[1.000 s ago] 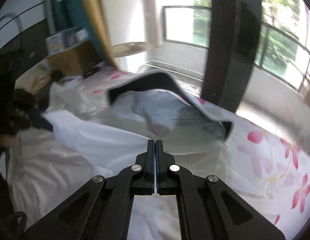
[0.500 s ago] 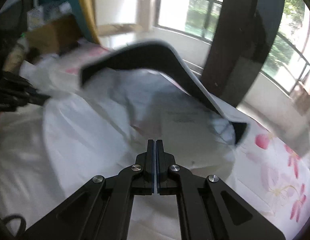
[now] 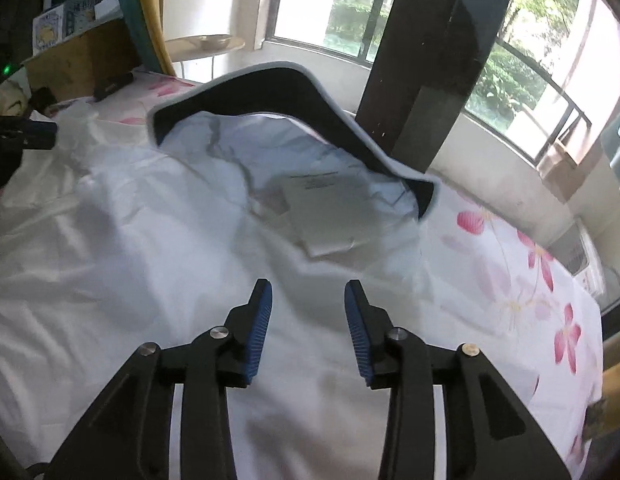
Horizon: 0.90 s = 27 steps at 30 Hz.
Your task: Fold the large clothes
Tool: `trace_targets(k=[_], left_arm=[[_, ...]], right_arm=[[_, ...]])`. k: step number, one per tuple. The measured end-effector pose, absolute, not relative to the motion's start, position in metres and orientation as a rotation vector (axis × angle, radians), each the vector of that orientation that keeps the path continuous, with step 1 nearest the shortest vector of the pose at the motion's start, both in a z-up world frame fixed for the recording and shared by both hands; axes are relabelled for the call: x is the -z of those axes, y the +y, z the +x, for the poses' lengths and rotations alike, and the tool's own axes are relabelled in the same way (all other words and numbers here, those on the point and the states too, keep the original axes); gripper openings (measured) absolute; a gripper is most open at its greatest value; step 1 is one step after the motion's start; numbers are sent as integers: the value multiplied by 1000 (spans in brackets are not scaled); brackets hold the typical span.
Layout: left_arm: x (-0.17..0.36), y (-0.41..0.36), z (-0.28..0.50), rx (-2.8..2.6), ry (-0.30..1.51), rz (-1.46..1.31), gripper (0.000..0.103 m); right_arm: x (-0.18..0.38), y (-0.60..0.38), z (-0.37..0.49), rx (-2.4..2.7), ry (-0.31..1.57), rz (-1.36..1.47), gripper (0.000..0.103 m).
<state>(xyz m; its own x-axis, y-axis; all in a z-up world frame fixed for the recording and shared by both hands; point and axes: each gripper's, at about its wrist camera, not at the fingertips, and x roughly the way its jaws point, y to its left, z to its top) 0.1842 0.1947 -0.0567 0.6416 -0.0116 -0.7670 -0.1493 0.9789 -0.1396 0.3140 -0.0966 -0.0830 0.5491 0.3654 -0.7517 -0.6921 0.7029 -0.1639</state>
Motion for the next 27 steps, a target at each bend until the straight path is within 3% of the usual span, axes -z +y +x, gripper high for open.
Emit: trace_targets(k=[8,16,23,26,27], left_arm=[[72,159,213,-29,903,-6,49],[49,190,230,-26,842,-20,49],[82,194,248,82,976,-43,48],[81,197,241,83,965,-62,10],[80,198,240,78,956,-68,9]], right_arm=[[72,-99,268,-655,755,-413,38],[65,-124,243,-628,772,-330,38],[69,-138,246,-602,803,-281,38],[69,-142,245,-615,811,-267,38],[70,-142,245,-619,815,-264,38]])
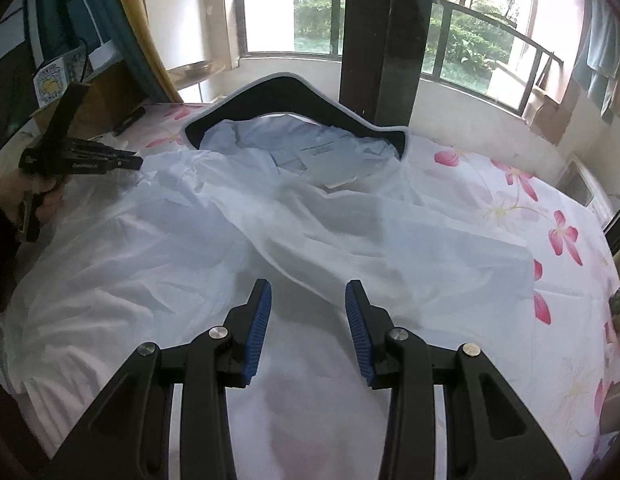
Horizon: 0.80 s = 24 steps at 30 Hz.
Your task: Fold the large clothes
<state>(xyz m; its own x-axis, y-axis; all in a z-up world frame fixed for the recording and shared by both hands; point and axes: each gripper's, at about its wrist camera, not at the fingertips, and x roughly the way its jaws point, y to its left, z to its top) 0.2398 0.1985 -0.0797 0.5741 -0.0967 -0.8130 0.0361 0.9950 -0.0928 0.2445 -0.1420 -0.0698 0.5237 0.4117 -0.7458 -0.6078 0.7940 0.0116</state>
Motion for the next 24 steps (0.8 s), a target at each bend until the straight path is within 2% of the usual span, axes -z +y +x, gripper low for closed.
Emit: trace_targets(k=[6,12,19,24], left_arm=[[44,210,221,-48,808,-118,7],[-20,208,200,-139,592,-168,7],[-80,144,199,-118,433,-140,7],[-96,78,208,-67,394,-103,7]], right_arm=[[68,-147,242,-638,808,-256,38],[62,-159,239,-652,786,-239,38],[59,-190,240,-657,764,-186,38],[57,-217,240,-659,751,-162,38]])
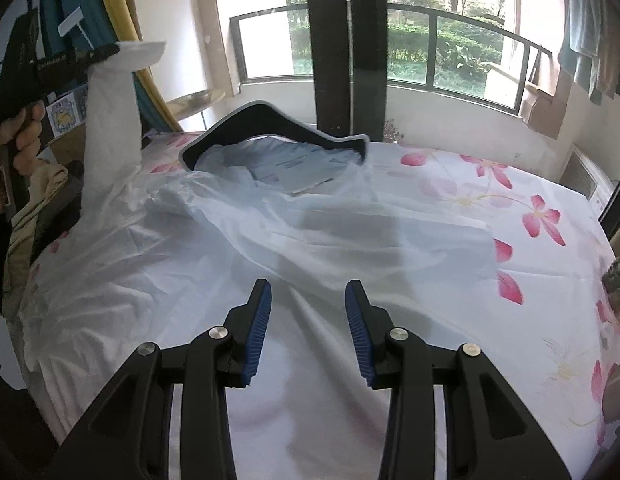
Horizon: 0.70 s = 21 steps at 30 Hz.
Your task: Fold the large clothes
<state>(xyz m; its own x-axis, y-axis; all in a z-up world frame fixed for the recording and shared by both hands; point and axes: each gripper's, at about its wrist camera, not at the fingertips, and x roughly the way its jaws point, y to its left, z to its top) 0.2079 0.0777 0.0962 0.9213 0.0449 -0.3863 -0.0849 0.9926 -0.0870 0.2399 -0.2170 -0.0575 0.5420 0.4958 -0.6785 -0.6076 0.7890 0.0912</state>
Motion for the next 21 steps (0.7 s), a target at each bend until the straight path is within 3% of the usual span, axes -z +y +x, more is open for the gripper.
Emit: trace_targets(k=[14,21], left_arm=[[-32,-84,256,142,517,-34,7],[24,-118,269,291,719,-88,7]], right_arm=[[68,-297,245,-606,754,-55,38],[77,-324,247,-544,783,-26,38]])
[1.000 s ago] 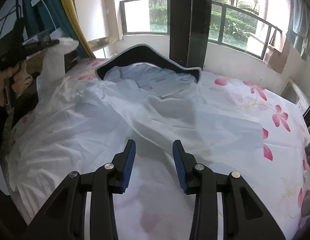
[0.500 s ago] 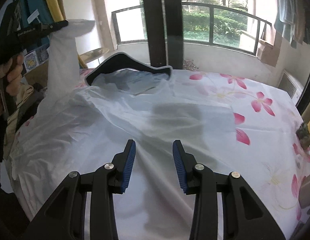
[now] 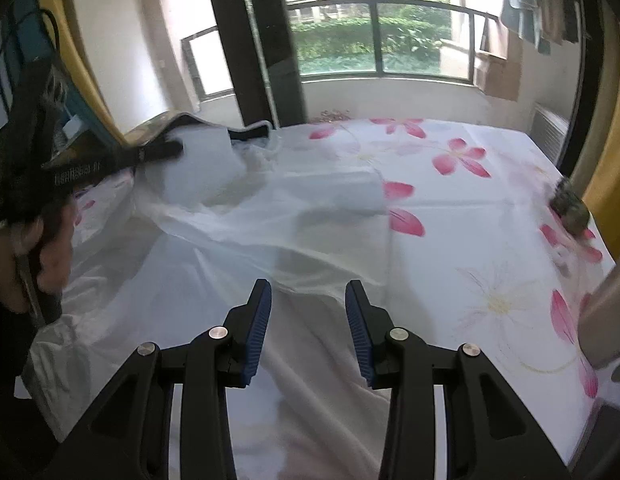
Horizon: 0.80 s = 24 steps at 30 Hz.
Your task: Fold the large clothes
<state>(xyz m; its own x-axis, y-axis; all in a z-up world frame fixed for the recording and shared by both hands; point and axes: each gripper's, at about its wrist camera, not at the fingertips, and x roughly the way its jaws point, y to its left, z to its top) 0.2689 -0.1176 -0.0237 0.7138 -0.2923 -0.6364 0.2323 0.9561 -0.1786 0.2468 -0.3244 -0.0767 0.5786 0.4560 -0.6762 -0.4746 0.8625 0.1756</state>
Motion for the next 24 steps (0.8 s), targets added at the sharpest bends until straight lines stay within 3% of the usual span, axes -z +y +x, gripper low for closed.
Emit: trace_targets(k=[1,2,3,5,14,24], left_arm=[[33,-120,269,330,759,-103,9],[40,-121,267,366,793,-115,18],[46,-123,265,393,818,-123,36],[54,-120,254,440,863,-128,55],[40,-21,191,325,826,-104,56],[73,89,175,129,864,-216,56]], right_arm=[[78,-326,248,-534,791,-23,38],[80,-327,248,-528,795,-21,38],[81,-328,249,-521,800,-20,38],[82,-327,251,-514,809,-21,38],[80,-278,267,-576,824,-69,38],[80,-222,322,-619,904,-46,38]])
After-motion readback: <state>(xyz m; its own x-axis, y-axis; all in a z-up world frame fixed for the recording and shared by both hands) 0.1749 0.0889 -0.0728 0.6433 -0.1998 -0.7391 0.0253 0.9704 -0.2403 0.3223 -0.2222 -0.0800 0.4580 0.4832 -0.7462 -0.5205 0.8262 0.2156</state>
